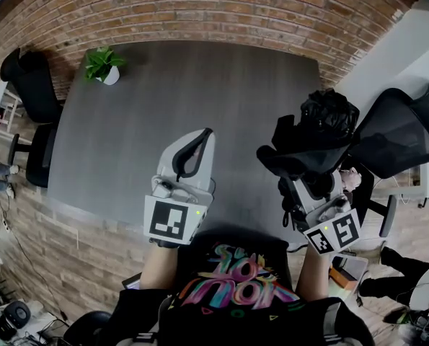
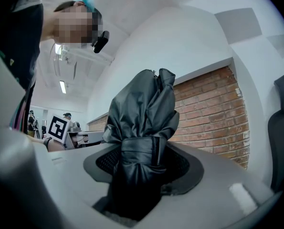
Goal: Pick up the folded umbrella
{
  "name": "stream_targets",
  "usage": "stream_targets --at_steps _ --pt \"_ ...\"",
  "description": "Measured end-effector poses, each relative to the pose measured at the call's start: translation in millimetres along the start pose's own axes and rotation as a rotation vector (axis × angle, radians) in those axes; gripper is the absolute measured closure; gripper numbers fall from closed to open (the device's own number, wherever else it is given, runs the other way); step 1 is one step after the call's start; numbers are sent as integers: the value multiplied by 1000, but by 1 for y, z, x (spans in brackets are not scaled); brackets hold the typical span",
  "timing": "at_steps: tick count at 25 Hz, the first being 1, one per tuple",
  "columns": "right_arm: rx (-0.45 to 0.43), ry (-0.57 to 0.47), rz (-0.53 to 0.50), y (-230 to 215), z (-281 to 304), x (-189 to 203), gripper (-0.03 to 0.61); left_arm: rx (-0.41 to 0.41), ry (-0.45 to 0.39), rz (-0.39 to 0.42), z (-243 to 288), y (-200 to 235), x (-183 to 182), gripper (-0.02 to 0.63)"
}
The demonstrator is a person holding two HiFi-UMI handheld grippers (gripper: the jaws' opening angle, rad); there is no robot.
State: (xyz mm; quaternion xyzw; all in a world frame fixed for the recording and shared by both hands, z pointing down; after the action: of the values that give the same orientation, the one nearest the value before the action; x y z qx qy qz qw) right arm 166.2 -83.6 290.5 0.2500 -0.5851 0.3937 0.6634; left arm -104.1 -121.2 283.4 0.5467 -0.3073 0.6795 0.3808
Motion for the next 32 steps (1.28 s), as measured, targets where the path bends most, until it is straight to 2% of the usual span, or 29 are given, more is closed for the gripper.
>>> stream_targets --at_steps 16,32 --pt "35 -16 -17 -2 2 1 342 -10 -5 -9 -2 2 5 612" --pt "53 -10 11 -5 1 8 342 -19 -2 -12 -1 5 8 612"
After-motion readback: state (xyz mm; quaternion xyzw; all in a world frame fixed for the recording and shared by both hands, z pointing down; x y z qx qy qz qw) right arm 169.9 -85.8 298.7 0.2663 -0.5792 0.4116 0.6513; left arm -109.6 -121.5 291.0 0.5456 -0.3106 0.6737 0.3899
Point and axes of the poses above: the fingertips, and each gripper's own axes: z forward along the fingers, y to its left, x out of its underside, the point moved 9 cm from there along -z, backward along the fingers, and after that the axes turned 12 degrees about y, right-handed, at the moved point
